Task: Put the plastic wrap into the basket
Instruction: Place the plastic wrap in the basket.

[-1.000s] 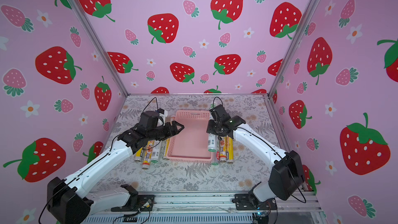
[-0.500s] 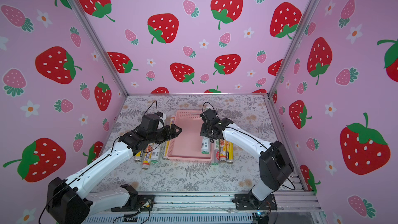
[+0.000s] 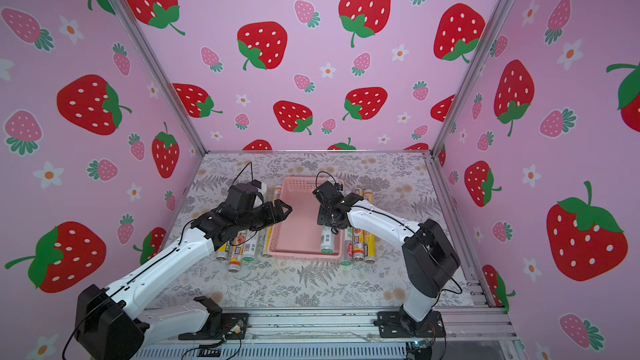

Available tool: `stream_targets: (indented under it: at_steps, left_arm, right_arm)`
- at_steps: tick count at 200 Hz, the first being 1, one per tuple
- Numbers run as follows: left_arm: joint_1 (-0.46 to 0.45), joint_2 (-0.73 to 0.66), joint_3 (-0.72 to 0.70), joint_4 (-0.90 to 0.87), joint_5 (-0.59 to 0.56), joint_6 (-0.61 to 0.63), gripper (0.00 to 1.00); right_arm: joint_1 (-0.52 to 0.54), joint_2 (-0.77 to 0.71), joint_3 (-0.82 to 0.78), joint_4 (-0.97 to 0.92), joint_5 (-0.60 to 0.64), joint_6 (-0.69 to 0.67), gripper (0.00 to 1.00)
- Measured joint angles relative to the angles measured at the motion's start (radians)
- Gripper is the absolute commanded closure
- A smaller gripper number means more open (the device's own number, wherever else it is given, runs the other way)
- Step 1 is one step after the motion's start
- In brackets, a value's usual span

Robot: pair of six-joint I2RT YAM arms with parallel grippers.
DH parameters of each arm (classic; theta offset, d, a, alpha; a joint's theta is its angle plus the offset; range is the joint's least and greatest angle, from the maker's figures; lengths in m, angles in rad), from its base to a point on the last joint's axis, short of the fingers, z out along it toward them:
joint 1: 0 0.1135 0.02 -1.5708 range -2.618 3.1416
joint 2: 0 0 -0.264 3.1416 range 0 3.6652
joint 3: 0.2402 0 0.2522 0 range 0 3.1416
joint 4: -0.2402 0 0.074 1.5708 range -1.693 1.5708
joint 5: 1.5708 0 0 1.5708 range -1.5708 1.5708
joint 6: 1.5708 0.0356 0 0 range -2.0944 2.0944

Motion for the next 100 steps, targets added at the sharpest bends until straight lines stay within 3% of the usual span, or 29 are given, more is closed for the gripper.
stream_targets:
  at_steps: [100]
  left_arm:
    - [0.0,-0.001,-0.007,-0.011,-0.015,0.005,0.14]
  right_arm:
    - [0.001,0.116,0.033,0.004,0.031,-0.011,0.88]
